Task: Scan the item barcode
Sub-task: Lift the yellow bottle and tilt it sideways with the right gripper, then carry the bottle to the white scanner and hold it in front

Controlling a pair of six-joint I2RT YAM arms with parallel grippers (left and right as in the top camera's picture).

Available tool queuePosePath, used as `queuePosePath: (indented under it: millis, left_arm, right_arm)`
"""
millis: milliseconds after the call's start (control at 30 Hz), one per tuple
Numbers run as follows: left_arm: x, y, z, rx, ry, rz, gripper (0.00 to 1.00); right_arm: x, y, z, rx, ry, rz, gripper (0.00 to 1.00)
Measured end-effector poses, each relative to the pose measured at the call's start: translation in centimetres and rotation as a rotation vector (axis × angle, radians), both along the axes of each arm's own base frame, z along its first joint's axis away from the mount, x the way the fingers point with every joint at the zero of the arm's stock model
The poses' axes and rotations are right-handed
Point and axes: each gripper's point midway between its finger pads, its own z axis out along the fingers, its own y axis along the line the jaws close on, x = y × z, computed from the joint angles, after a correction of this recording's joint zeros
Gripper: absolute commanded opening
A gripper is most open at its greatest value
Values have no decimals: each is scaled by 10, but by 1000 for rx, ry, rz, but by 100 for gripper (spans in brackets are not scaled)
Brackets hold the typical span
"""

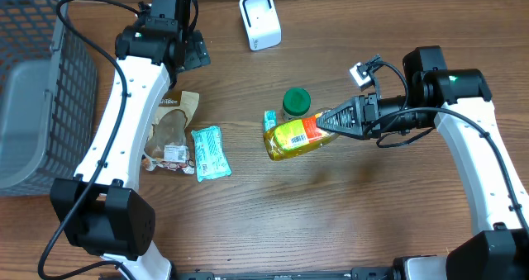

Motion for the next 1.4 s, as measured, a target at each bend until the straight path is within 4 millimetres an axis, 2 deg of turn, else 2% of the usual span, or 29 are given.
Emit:
queuePosePath:
  millis: [1033,1400]
  left_arm:
    - [0,0,0,0,0,0,99]
    - [0,0,0,0,0,0,100]
  right_arm:
    - [0,0,-1,-7,-3,0,23]
    - [4,-10,-25,-155,-18,-11,23]
